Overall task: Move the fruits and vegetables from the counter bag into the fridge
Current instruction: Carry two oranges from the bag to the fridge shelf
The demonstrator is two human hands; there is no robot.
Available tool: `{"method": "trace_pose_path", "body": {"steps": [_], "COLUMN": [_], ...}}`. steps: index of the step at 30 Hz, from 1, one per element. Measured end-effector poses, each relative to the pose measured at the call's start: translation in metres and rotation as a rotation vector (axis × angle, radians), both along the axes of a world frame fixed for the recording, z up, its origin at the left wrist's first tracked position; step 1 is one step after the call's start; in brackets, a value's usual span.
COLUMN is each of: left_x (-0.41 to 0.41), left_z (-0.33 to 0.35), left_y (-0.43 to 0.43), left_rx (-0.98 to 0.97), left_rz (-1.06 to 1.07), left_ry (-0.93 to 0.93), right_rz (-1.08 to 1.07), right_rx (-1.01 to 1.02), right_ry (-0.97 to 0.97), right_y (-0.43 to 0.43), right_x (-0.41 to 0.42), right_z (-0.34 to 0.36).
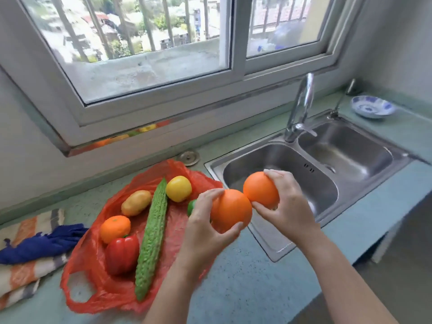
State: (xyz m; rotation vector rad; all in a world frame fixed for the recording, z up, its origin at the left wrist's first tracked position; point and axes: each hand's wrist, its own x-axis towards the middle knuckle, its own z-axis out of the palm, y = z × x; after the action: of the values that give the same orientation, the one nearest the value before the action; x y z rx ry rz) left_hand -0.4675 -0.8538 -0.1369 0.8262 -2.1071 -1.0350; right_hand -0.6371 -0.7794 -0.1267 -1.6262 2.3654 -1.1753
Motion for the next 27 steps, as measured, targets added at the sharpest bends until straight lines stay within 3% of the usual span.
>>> {"method": "trace_pose_path", "body": {"steps": [15, 27], "left_x": [-0.166, -0.288], "left_z": [0.016, 0.048], "left_y": [0.113, 0.361], "left_rx": [-0.013, -0.057], "left_rz": [-0.585, -1.043], "left_ry": [0.014, 0.105], "right_rz": [-0.653, -1.109], "right_rx": [-0.076, -0.144], "right_ry": [0.008, 0.113], "right_y": [0.218, 0.49], "right_x": [-0.088, -0.111], "right_z": [0.017, 0.044]}}
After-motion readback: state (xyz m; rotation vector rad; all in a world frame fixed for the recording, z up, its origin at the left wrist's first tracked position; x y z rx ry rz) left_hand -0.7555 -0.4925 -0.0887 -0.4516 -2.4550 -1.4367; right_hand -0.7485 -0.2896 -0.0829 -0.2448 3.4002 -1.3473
